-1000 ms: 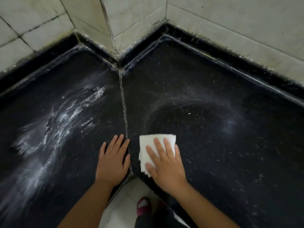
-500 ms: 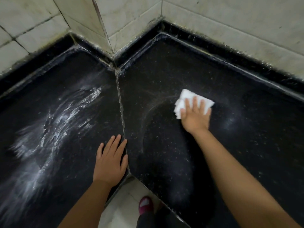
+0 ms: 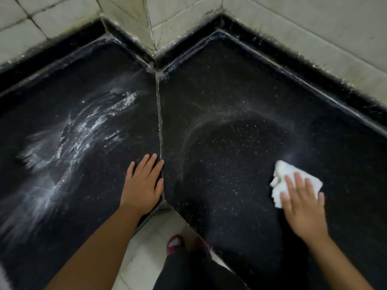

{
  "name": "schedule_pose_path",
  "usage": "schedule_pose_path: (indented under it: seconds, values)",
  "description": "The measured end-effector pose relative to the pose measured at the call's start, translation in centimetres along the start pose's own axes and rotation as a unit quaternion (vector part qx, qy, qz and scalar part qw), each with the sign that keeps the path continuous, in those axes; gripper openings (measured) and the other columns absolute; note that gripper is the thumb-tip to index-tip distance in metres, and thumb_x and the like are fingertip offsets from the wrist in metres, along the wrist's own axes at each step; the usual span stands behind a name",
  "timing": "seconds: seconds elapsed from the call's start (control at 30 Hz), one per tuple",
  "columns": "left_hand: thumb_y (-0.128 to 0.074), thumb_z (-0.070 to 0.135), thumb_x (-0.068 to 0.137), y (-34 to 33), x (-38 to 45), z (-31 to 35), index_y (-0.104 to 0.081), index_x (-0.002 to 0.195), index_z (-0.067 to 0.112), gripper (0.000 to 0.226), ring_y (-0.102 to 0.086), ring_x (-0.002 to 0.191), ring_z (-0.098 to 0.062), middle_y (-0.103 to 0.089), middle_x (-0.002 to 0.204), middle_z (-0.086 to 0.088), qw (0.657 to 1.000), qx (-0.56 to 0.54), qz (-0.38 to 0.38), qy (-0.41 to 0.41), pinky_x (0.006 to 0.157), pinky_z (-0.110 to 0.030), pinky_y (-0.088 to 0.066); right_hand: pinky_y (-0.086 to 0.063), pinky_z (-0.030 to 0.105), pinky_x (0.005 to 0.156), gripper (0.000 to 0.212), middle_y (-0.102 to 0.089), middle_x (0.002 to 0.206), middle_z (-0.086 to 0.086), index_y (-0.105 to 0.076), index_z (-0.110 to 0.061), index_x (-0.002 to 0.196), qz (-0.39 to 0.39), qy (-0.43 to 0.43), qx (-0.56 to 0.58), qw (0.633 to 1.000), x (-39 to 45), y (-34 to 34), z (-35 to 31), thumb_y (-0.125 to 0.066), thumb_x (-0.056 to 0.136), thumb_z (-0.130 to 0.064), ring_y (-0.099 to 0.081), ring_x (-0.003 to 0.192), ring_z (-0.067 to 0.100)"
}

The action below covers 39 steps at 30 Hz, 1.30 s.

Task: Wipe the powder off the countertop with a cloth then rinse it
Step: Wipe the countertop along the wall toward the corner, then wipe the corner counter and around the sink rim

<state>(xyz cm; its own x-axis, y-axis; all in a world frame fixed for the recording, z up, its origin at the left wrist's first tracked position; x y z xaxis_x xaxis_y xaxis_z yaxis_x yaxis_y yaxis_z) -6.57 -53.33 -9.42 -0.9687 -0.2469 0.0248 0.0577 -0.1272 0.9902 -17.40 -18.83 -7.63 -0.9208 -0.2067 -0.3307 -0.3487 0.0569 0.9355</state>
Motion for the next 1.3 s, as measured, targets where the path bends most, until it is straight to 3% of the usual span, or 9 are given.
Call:
schedule_pose_path:
  seconds: [0.2, 0.4, 0.57, 0.63, 0.8, 0.9, 1.03, 1.23, 1.3]
  values:
    - [-0.034, 0.032, 0.085, 0.3, 0.0, -0.2, -0.059, 0.12, 0.009, 0.049, -0.033, 0.123, -0.021, -0.057, 0.127, -0.013, 1.0, -0.012, 0.006, -0.006, 0.102, -0.041, -0.015, 0.004, 0.049, 0.114, 0.051, 0.007, 0.157, 0.001, -0.004, -0.027, 0.149, -0.007, -0.106, 0.033, 0.994, 11.5, 4.0, -4.8, -0.017, 0.1, -0.038, 0.008, 0.144, 0.025]
    - [-0.035, 0.033, 0.085, 0.4, 0.3, -0.2, -0.058, 0.12, 0.012, 0.048, -0.034, 0.123, -0.02, -0.057, 0.127, -0.011, 1.0, -0.014, -0.001, -0.003, 0.107, -0.033, -0.005, 0.002, 0.047, 0.114, 0.051, 0.009, 0.157, 0.001, -0.001, -0.029, 0.148, -0.042, 0.095, -0.029, 0.994, 11.6, 1.5, -18.0, -0.014, 0.1, -0.039, 0.009, 0.144, 0.025]
    - [-0.035, 0.033, 0.084, 0.6, 0.4, -0.3, -0.058, 0.119, 0.012, 0.047, -0.035, 0.122, -0.021, -0.058, 0.125, -0.011, 1.0, -0.018, -0.007, -0.004, 0.105, -0.034, -0.008, -0.037, 0.045, 0.103, 0.051, -0.05, 0.138, 0.002, -0.051, -0.03, 0.129, -0.022, 0.267, -0.065, 0.961, 2.4, -2.9, -18.9, -0.017, 0.094, -0.043, -0.044, 0.128, 0.026]
    - [-0.035, 0.033, 0.084, 0.5, 0.3, -0.3, -0.059, 0.119, 0.012, 0.047, -0.035, 0.122, -0.021, -0.058, 0.126, -0.011, 1.0, -0.018, -0.01, -0.005, 0.106, -0.033, -0.006, -0.027, 0.044, 0.102, 0.047, -0.045, 0.141, -0.004, -0.043, -0.031, 0.13, -0.057, 0.28, -0.065, 0.956, -0.6, -4.1, -14.9, -0.009, 0.099, -0.043, -0.037, 0.129, 0.021]
    - [-0.011, 0.041, 0.098, 0.3, 0.3, -0.5, -0.056, 0.121, 0.014, 0.057, -0.035, 0.123, -0.021, -0.057, 0.127, -0.01, 0.999, -0.036, -0.032, 0.003, 0.108, -0.034, -0.005, -0.037, 0.058, 0.097, 0.055, -0.034, 0.148, 0.007, -0.038, -0.023, 0.137, -0.007, 0.094, -0.045, 0.994, 2.1, -0.3, -4.7, -0.008, 0.098, -0.047, -0.037, 0.132, 0.03]
    - [-0.006, 0.043, 0.097, 0.3, 0.3, -0.6, -0.051, 0.123, 0.015, 0.059, -0.035, 0.123, -0.021, -0.057, 0.128, -0.01, 0.998, -0.043, -0.035, 0.003, 0.108, -0.035, -0.006, -0.005, 0.05, 0.114, 0.051, -0.002, 0.157, 0.003, -0.014, -0.025, 0.148, 0.006, -0.032, 0.011, 0.999, 7.8, 2.5, -4.0, -0.02, 0.1, -0.038, -0.002, 0.145, 0.024]
    - [-0.005, 0.043, 0.097, 0.3, 0.2, -0.6, -0.04, 0.126, 0.019, 0.052, -0.035, 0.124, -0.021, -0.056, 0.128, -0.009, 0.999, -0.042, -0.032, 0.007, 0.108, -0.035, -0.006, 0.004, 0.048, 0.114, 0.052, 0.008, 0.157, 0.003, -0.003, -0.026, 0.149, -0.004, -0.071, 0.025, 0.997, 15.1, 4.5, -9.4, -0.017, 0.1, -0.039, 0.009, 0.144, 0.024]
    - [-0.007, 0.043, 0.098, 0.3, 0.3, -0.5, -0.043, 0.125, 0.018, 0.051, -0.035, 0.124, -0.02, -0.055, 0.129, -0.009, 0.999, -0.04, -0.033, 0.003, 0.108, -0.034, -0.007, 0.005, 0.047, 0.114, 0.052, 0.012, 0.157, -0.001, 0.002, -0.028, 0.148, -0.04, 0.101, -0.031, 0.994, 14.2, 2.1, -20.5, -0.014, 0.1, -0.04, 0.013, 0.144, 0.024]
    - [-0.007, 0.043, 0.098, 0.3, 0.3, -0.5, -0.043, 0.125, 0.018, 0.052, -0.035, 0.124, -0.02, -0.055, 0.129, -0.009, 0.999, -0.039, -0.032, 0.002, 0.108, -0.034, -0.007, -0.002, 0.048, 0.115, 0.05, 0.0, 0.158, 0.001, -0.011, -0.028, 0.148, -0.017, 0.196, -0.043, 0.98, 11.1, 0.1, -21.9, -0.017, 0.1, -0.04, 0.002, 0.145, 0.024]
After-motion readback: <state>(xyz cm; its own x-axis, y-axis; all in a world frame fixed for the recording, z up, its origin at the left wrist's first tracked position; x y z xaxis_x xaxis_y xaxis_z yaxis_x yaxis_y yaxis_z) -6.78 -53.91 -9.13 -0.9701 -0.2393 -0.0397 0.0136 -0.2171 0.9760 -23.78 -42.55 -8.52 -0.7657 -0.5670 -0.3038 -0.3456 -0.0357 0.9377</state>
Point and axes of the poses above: each hand's wrist, its own x-axis towards the middle knuckle, its own y-axis out of the back of the hand, z = x × y, the point moved 3 cm from there along x, towards the middle knuckle
